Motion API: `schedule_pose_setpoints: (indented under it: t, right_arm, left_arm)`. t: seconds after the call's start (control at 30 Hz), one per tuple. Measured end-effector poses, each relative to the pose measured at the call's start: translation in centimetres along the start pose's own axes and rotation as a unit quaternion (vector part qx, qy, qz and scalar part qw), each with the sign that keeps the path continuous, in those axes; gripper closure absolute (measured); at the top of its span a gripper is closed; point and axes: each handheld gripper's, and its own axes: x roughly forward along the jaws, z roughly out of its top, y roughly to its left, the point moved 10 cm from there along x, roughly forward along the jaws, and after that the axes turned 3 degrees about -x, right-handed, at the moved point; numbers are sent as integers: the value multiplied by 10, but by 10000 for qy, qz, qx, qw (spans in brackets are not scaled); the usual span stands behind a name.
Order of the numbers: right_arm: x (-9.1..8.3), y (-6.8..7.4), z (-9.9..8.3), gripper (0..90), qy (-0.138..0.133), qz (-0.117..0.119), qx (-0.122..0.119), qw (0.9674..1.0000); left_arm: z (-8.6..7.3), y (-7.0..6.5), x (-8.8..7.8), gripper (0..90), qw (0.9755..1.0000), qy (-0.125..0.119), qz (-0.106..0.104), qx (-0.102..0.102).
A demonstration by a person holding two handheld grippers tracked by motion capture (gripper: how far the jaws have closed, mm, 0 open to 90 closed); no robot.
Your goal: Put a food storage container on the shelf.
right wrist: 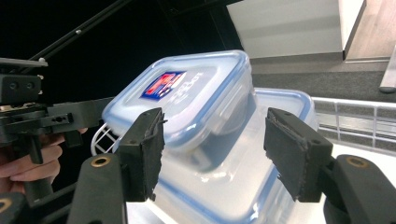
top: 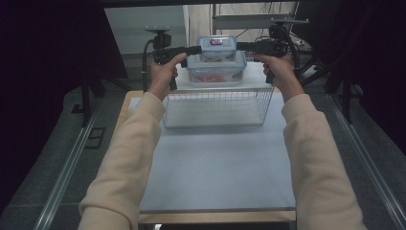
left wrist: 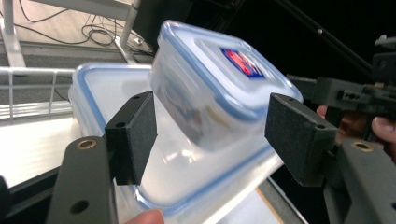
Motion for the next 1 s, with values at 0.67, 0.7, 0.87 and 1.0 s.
schedule_pose_setpoints:
  t: [0.67,0.7,0.87,1.0]
  right_arm:
    - [-43,23,-61,381,184,427,-447,9979]
    - [-44,24,-64,381,173,450,-461,9978]
    - [-53,29,-84,376,102,734,-376,9965]
    - [-61,34,-99,375,61,888,-369,9953]
  left_arm:
    - [-52,-4,-51,307,9977,173,110,639]
    - [-56,-4,-53,304,9972,199,123,710]
    - [-74,-5,-66,300,9977,199,-31,647]
    - [-92,-8,-76,298,9978,193,-141,613]
